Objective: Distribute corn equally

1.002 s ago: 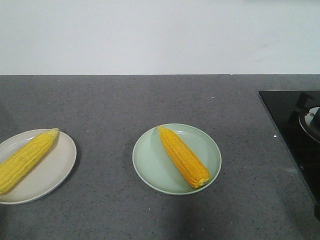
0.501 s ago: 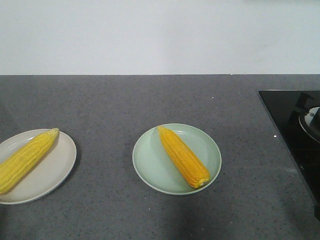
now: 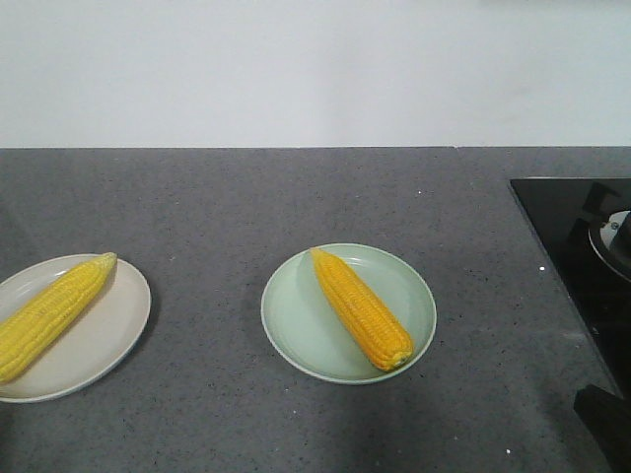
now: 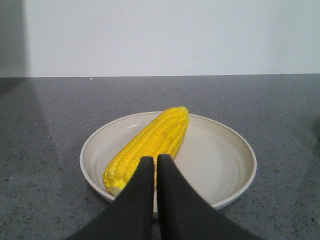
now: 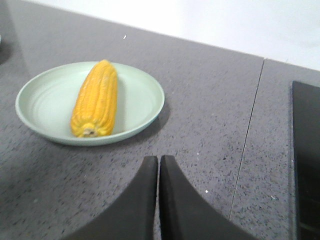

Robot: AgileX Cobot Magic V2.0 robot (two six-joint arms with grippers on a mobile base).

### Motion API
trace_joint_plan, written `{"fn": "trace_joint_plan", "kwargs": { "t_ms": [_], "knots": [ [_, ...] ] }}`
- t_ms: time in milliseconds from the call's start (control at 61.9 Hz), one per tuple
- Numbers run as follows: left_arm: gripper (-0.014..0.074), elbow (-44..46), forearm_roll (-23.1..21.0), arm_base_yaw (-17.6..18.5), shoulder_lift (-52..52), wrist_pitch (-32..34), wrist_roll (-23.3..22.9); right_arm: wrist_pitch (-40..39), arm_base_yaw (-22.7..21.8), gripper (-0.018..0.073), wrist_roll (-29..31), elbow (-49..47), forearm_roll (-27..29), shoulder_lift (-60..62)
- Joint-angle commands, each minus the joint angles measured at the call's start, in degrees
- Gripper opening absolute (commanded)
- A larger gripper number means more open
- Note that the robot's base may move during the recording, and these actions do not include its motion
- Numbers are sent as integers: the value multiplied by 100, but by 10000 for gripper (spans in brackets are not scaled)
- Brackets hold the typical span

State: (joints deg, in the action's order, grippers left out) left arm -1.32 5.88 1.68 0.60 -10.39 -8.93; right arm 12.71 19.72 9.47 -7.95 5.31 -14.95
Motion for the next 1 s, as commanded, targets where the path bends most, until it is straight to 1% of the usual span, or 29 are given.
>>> {"fn": "trace_joint_plan", "kwargs": {
  "t_ms": [0, 97, 145, 226, 404, 566, 630, 711, 986],
  "knots": [
    [-6, -75, 3, 0, 93, 421, -59, -1312, -38, -6, -356, 279, -185, -28],
    [-6, -75, 3, 0, 93, 421, -59, -1737, -249, -6, -724, 625, -196, -28],
    [-6, -75, 3, 0, 93, 421, -59, -1796, -411, -6, -911, 755, -200, -28],
    [-6, -75, 3, 0, 93, 421, -59, -1771, -566, -6, -1049, 843, -209, 84],
    [-6, -75, 3, 0, 93, 421, -59, -1709, -884, -6, -1086, 1030, -215, 734],
    [-6, -75, 3, 0, 93, 421, -59, -1271, -1448, -3, -1117, 1024, -201, 1503],
    [-6, -75, 3, 0, 87, 421, -59, -1271, -1635, -3, -1123, 1024, -201, 1597],
    [-6, -75, 3, 0, 87, 415, -59, -1271, -1695, -3, -1123, 1024, -201, 1574],
    [-6, -75, 3, 0, 87, 415, -59, -1317, -1694, -3, -1123, 1024, -195, 1574]
  ]
}}
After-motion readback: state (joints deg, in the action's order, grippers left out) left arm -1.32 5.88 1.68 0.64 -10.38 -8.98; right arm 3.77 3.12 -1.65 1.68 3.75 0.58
